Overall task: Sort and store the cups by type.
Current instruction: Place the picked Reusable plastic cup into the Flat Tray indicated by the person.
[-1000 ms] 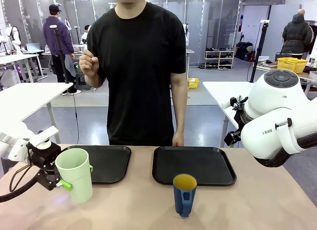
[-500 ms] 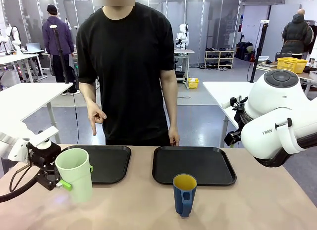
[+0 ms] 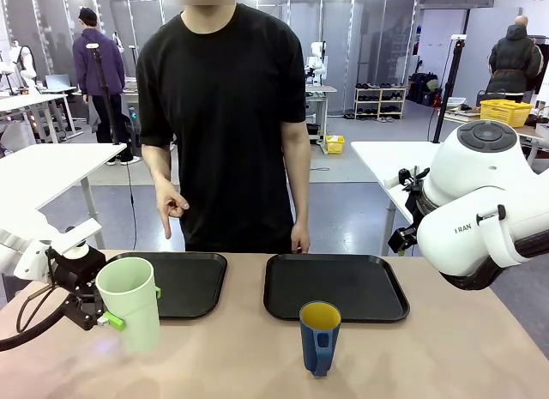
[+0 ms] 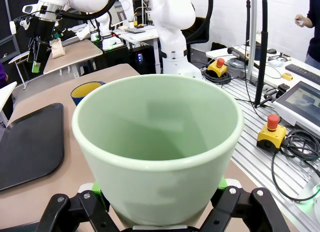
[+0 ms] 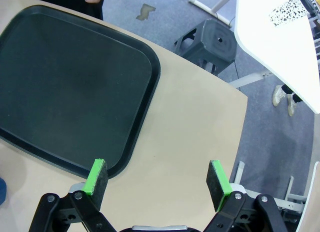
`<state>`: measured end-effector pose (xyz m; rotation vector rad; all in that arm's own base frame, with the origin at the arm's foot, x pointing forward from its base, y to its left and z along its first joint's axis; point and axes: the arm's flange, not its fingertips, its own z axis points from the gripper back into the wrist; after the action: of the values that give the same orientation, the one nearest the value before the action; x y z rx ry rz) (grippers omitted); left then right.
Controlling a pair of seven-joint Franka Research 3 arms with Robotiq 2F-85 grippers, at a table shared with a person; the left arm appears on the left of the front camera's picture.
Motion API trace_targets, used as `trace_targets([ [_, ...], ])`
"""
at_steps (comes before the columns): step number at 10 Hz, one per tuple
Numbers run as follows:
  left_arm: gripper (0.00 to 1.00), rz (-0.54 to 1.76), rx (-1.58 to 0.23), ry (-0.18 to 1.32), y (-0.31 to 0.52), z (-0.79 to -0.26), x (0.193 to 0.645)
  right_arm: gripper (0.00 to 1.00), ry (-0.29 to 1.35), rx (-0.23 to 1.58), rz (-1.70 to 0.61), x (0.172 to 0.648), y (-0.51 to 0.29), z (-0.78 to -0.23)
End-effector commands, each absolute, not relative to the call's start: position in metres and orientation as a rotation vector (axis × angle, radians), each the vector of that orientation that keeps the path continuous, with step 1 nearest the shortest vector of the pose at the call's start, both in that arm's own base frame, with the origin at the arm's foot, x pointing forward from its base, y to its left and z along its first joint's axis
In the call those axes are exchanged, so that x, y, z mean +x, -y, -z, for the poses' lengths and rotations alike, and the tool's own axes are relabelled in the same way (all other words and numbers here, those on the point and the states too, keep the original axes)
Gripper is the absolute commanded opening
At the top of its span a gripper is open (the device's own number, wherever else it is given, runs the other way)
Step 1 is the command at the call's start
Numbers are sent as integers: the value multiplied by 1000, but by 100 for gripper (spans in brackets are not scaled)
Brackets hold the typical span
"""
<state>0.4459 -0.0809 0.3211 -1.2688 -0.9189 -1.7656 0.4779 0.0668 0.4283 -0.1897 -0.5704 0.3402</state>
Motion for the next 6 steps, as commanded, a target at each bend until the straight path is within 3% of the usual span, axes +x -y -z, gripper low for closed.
trace_targets([
  [1,68,1765,-1279,942,81,-323,451,100,571,-202,-350,479,-67,-427],
  [2,87,1766,-1269,919,81,-321,446,100,571,-202,-350,479,-67,-427],
  [6,87,1724,-1241,999,44,-332,508,100,571,-202,-350,479,-67,-427],
])
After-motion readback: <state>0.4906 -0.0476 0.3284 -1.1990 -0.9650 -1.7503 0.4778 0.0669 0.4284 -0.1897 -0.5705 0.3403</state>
